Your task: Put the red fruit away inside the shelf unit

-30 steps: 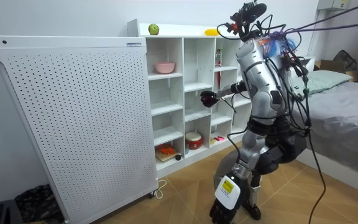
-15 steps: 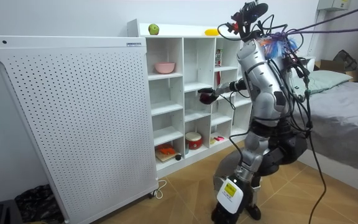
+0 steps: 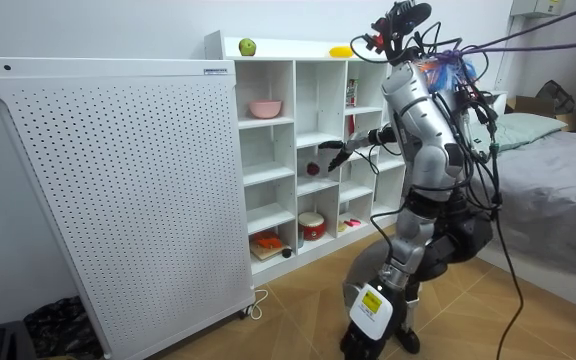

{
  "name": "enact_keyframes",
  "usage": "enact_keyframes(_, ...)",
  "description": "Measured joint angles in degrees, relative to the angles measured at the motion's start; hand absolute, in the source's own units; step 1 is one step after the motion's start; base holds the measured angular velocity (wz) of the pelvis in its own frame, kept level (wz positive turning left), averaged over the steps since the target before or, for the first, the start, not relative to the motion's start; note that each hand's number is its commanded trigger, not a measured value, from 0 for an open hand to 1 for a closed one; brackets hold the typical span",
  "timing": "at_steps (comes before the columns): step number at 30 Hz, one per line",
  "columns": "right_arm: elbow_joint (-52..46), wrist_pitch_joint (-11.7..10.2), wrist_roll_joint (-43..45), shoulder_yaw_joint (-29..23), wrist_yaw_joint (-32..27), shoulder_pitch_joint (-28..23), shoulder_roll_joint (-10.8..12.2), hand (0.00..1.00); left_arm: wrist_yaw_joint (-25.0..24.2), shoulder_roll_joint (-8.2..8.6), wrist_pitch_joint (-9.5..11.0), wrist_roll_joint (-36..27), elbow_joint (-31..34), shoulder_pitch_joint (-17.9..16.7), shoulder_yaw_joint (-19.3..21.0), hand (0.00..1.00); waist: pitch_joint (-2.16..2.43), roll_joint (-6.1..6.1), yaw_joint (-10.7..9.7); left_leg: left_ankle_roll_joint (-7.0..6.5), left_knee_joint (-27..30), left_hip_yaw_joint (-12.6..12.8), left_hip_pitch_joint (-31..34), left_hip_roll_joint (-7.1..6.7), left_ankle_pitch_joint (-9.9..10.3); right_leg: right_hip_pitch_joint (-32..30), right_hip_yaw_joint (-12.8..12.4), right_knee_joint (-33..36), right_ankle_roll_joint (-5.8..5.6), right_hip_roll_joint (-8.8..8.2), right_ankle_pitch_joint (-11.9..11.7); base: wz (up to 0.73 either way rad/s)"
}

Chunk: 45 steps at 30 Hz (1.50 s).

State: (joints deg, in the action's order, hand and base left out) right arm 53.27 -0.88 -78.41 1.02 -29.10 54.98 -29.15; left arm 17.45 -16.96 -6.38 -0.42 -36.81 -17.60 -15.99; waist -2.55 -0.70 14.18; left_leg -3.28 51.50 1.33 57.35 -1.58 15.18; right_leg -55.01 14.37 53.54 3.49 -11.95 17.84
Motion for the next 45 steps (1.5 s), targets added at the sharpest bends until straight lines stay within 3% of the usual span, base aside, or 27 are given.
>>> enact_keyframes(19, 0.56, 1.81, -2.32, 0.07, -0.91, -1.00, 0.19, 0.00, 0.55, -0.21, -1.21, 0.03, 2.03, -0.10, -0.02, 0.00, 0.04, 0.91, -0.61, -0.12, -1.89, 0.09, -2.52, -0.16, 0.04, 2.61, 0.06, -1.98, -0.52, 0.10, -0.19, 0.00)
enact_keyframes(25, 3.74, 1.96, -1.77, 0.64, 4.57, -5.50, -0.17, 0.00, -0.90, -0.32, -1.78, 0.63, 0.91, -0.02, 0.26, 0.00, -0.05, 1.12, -1.12, -0.16, -4.18, -0.14, -7.49, 0.00, 0.18, 8.06, 1.12, -4.47, -1.07, 0.32, 0.25, 0.08)
enact_keyframes(33, 12.29, 4.10, 9.28, 7.47, 18.41, -19.66, -0.50, 0.00, -6.17, -1.74, -1.95, 0.61, -6.62, 1.21, 1.59, 0.00, -0.37, 2.35, -1.24, -0.04, -10.42, -0.14, -17.71, 0.58, 0.07, 18.62, 1.63, -11.63, -1.82, 1.97, -0.56, -0.02)
enact_keyframes(38, 13.47, 4.54, 16.92, 9.16, 24.03, -30.96, 2.22, 0.00, -7.73, -1.86, -0.78, 0.60, -11.89, 2.95, 3.67, 0.00, -0.27, 2.96, -1.46, 0.25, -14.73, 0.34, -24.39, 0.91, 0.18, 25.13, 2.19, -16.24, -2.17, 2.60, -0.73, -0.03)
enact_keyframes(42, 13.13, 4.55, 25.42, 9.09, 27.27, -41.73, 6.84, 0.00, -7.84, -1.12, -0.43, 0.73, -15.43, 3.13, 5.77, 0.00, 0.45, 2.78, -4.06, 0.75, -18.96, -0.46, -30.48, 1.81, 0.14, 33.17, 3.84, -23.75, -2.78, 4.80, -2.13, 0.08)
enact_keyframes(43, 13.06, 4.45, 29.02, 9.02, 27.70, -44.92, 8.08, 0.00, -7.81, -0.65, -0.06, 1.68, -16.53, 3.08, 6.50, 0.00, 1.14, 2.72, -4.67, 0.85, -20.69, -0.54, -32.58, 1.91, 0.03, 36.03, 4.62, -26.46, -3.05, 5.30, -2.63, 0.23)
enact_keyframes(44, 13.14, 4.38, 30.96, 8.97, 27.97, -46.58, 8.68, 0.00, -7.75, -0.17, 0.10, 2.51, -16.98, 3.02, 7.34, 0.00, 1.36, 2.71, -5.00, 0.87, -21.61, -0.51, -34.05, 1.97, -0.02, 37.61, 4.67, -27.88, -3.19, 5.56, -3.00, 0.11)
enact_keyframes(45, 13.11, 3.96, 35.56, 8.96, 28.39, -49.91, 9.63, 0.00, -7.43, 0.92, 0.40, 3.78, -17.41, 2.50, 8.75, 0.00, 1.95, 2.64, -5.45, 0.88, -23.65, -0.49, -37.03, 2.10, -0.03, 40.69, 4.76, -30.58, -3.50, 6.28, -4.04, -0.04)
